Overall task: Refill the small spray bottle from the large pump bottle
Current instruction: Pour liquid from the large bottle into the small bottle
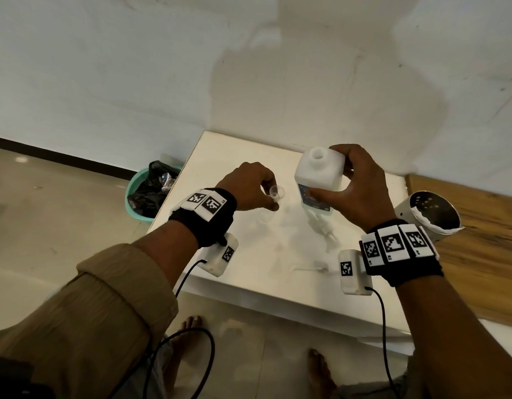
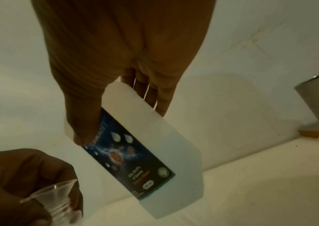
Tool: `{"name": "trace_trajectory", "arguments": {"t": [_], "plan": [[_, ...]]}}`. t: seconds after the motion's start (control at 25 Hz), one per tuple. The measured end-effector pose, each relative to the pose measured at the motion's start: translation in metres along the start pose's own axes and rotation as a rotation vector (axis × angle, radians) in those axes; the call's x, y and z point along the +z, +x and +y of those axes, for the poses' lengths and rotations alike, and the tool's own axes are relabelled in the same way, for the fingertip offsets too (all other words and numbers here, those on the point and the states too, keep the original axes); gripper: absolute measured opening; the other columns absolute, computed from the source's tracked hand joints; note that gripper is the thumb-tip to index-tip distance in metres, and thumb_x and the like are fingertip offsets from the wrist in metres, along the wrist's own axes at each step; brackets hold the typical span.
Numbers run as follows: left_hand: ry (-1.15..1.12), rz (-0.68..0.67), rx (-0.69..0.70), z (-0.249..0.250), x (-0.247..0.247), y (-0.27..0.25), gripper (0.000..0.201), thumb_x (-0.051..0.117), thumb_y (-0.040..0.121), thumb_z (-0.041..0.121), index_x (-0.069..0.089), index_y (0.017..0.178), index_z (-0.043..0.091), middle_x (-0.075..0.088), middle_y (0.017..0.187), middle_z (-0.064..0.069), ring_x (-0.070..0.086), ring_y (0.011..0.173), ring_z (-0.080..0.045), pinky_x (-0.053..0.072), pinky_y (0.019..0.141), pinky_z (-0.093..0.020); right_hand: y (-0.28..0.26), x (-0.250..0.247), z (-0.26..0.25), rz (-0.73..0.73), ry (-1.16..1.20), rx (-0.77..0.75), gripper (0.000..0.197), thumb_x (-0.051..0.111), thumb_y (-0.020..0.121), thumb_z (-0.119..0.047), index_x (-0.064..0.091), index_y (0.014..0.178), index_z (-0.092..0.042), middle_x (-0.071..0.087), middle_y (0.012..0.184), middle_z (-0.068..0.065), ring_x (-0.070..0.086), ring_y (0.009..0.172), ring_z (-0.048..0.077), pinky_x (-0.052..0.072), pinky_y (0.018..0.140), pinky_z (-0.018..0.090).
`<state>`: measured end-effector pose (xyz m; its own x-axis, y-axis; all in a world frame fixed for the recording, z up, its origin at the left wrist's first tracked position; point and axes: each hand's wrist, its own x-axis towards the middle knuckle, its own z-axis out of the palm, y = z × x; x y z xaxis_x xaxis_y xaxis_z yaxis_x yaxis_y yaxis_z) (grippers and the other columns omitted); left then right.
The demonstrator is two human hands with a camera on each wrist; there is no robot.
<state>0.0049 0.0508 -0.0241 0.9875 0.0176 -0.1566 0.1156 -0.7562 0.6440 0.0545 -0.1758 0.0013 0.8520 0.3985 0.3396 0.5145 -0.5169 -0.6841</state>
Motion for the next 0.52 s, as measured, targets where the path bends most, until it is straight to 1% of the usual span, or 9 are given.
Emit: {"name": "trace_trajectory", "arguments": {"t": [0.08, 0.16, 0.2, 0.32, 0.4, 0.48, 0.52], "plan": [[0.004, 0.003, 0.003, -0.0001, 0.0005, -0.0001, 0.029, 0.085, 0.068, 0.034, 0.07, 0.089, 0.02, 0.067, 0.098, 0.011, 0.052, 0.073, 0.003, 0.046, 0.073, -0.029, 0.0015, 0.0001, -0.0002, 0.032, -0.069, -0.06, 0.081, 0.089, 0.058, -0.045, 0.055, 0.124, -0.014, 0.059, 0.118, 0.001, 0.058, 0.107, 0.018, 0.052, 0.09, 0.037], [0.009, 0.004, 0.005, 0.0003, 0.0013, -0.0003, 0.029, 0.085, 0.068, 0.036, 0.07, 0.088, 0.021, 0.066, 0.098, 0.01, 0.052, 0.073, 0.003, 0.046, 0.073, -0.029, 0.0025, 0.0, -0.0006, 0.048, -0.14, -0.115, 0.08, 0.092, 0.06, -0.036, 0.054, 0.128, -0.014, 0.057, 0.12, 0.004, 0.056, 0.108, 0.022, 0.049, 0.09, 0.035], [0.009, 0.006, 0.005, 0.0007, 0.0017, 0.0001, 0.029, 0.085, 0.067, 0.037, 0.07, 0.087, 0.022, 0.066, 0.098, 0.01, 0.052, 0.073, 0.003, 0.046, 0.072, -0.029, 0.0029, -0.0004, -0.0007, 0.046, -0.175, -0.131, 0.08, 0.091, 0.06, -0.034, 0.054, 0.129, -0.015, 0.056, 0.12, 0.004, 0.055, 0.108, 0.023, 0.047, 0.09, 0.033], [0.003, 0.012, 0.009, 0.003, 0.0012, 0.0002, 0.029, 0.086, 0.066, 0.039, 0.07, 0.085, 0.023, 0.066, 0.098, 0.01, 0.053, 0.074, 0.001, 0.047, 0.073, -0.029, 0.0035, 0.0001, 0.0006, 0.037, -0.233, -0.149, 0.082, 0.09, 0.062, -0.032, 0.052, 0.133, -0.016, 0.054, 0.123, 0.005, 0.052, 0.112, 0.025, 0.037, 0.089, 0.023], [-0.001, 0.016, 0.015, 0.0046, 0.0003, -0.0002, 0.029, 0.086, 0.066, 0.039, 0.07, 0.085, 0.022, 0.067, 0.097, 0.01, 0.053, 0.073, 0.001, 0.046, 0.072, -0.028, 0.0026, 0.0017, 0.0013, 0.042, -0.236, -0.152, 0.084, 0.09, 0.062, -0.029, 0.05, 0.134, -0.013, 0.053, 0.125, 0.006, 0.049, 0.113, 0.025, 0.03, 0.088, 0.016], [-0.003, 0.02, 0.021, 0.0057, -0.0001, -0.0005, 0.03, 0.086, 0.066, 0.038, 0.071, 0.086, 0.021, 0.067, 0.095, 0.01, 0.053, 0.072, 0.001, 0.044, 0.07, -0.027, 0.0013, 0.0034, 0.0006, 0.041, -0.24, -0.159, 0.081, 0.09, 0.063, -0.025, 0.05, 0.132, -0.009, 0.053, 0.125, 0.009, 0.047, 0.114, 0.025, 0.026, 0.085, 0.012], [-0.003, 0.023, 0.021, 0.0061, -0.0004, -0.0006, 0.031, 0.086, 0.066, 0.039, 0.071, 0.086, 0.02, 0.067, 0.095, 0.01, 0.054, 0.072, 0.001, 0.045, 0.07, -0.027, 0.0009, 0.0042, -0.0003, 0.04, -0.247, -0.162, 0.079, 0.089, 0.063, -0.023, 0.05, 0.13, -0.008, 0.052, 0.124, 0.01, 0.047, 0.113, 0.025, 0.026, 0.084, 0.012]]}}
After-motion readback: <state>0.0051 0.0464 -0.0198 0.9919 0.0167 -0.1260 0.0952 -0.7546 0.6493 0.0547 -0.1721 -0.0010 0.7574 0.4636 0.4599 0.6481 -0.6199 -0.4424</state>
